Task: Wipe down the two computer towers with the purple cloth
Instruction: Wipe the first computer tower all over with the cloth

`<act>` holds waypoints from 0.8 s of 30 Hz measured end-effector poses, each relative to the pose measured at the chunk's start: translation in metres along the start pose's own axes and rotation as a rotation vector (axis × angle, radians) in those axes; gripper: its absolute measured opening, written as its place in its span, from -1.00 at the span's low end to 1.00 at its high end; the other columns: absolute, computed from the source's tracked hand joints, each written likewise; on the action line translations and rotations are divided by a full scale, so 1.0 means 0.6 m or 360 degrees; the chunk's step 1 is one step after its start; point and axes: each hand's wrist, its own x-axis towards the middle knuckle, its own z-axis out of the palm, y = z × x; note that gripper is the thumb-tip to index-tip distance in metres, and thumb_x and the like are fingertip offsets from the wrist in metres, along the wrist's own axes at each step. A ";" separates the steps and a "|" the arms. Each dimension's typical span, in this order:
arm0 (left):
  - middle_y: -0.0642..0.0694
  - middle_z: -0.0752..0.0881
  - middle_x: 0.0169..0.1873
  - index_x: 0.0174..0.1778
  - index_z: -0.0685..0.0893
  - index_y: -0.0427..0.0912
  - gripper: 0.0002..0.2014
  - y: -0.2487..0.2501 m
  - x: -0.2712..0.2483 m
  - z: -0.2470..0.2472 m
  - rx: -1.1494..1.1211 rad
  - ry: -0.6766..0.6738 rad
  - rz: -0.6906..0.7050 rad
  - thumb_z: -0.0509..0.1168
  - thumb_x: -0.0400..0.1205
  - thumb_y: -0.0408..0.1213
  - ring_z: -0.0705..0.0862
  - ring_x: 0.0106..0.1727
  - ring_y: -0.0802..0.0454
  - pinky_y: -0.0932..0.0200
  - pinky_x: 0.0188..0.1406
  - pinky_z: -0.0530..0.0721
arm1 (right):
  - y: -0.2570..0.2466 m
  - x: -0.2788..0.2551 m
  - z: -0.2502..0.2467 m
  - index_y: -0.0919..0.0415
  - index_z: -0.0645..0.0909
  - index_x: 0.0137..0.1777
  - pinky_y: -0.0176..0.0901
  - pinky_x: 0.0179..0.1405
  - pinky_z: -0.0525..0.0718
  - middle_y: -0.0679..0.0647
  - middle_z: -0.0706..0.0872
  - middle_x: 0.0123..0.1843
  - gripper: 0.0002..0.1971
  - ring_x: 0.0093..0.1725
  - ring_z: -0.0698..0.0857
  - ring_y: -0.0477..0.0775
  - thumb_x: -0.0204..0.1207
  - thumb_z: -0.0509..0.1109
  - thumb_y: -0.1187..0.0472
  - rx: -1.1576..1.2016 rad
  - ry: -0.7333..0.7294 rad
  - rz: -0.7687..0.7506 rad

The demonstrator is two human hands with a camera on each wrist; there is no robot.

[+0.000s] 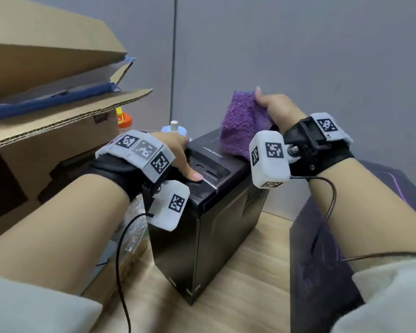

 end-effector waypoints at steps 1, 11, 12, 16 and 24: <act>-0.12 0.58 0.33 0.40 0.49 -0.09 -0.11 0.002 -0.001 -0.001 -0.0012 -0.0029 0.0007 0.63 0.18 0.12 0.63 0.23 -0.12 0.02 0.03 0.70 | -0.005 0.007 -0.002 0.12 0.52 -0.29 0.03 0.23 0.63 0.06 0.63 -0.22 -0.68 -0.06 0.62 0.13 0.65 0.18 0.01 -0.0023 0.0066 -0.0115; -0.07 0.45 -0.19 -0.14 0.38 -0.08 -0.22 0.021 0.012 -0.024 0.0202 -0.0424 -0.0079 0.40 -0.10 0.36 0.38 -0.36 0.06 0.29 -0.48 0.38 | 0.012 0.010 0.093 0.00 -0.08 0.64 -0.06 0.62 -0.21 -0.08 -0.14 0.70 -0.51 0.69 -0.12 0.04 0.74 -0.09 0.08 -0.1861 -0.1349 -0.0373; -0.05 0.40 -0.19 -0.18 0.35 -0.04 -0.23 0.021 0.015 -0.025 0.0208 -0.0457 -0.0069 0.40 -0.12 0.38 0.32 -0.38 0.11 0.33 -0.50 0.35 | 0.009 0.020 0.089 -0.02 -0.09 0.63 -0.07 0.62 -0.20 -0.08 -0.15 0.70 -0.51 0.68 -0.10 0.03 0.74 -0.09 0.10 -0.1879 -0.1352 -0.0345; 0.13 0.41 -0.26 0.07 0.58 -0.23 -0.36 0.009 0.027 -0.023 0.0100 -0.0385 -0.0011 0.52 0.25 0.15 0.48 -0.42 0.24 0.68 -0.72 0.33 | 0.013 0.069 0.059 0.01 -0.17 0.64 -0.04 0.61 -0.13 -0.01 -0.18 0.70 -0.48 0.69 -0.03 0.10 0.75 -0.08 0.15 -0.2111 -0.1163 -0.0185; 0.35 0.64 -0.28 0.01 0.52 0.03 -0.51 0.003 0.024 -0.016 -0.0089 -0.0277 0.0034 0.58 0.27 0.02 0.63 -0.33 0.45 0.64 -0.33 0.50 | 0.009 0.088 0.067 0.01 -0.14 0.64 -0.14 0.57 -0.11 -0.02 -0.11 0.71 -0.47 0.68 -0.02 0.07 0.73 -0.04 0.10 -0.2168 -0.1065 -0.0186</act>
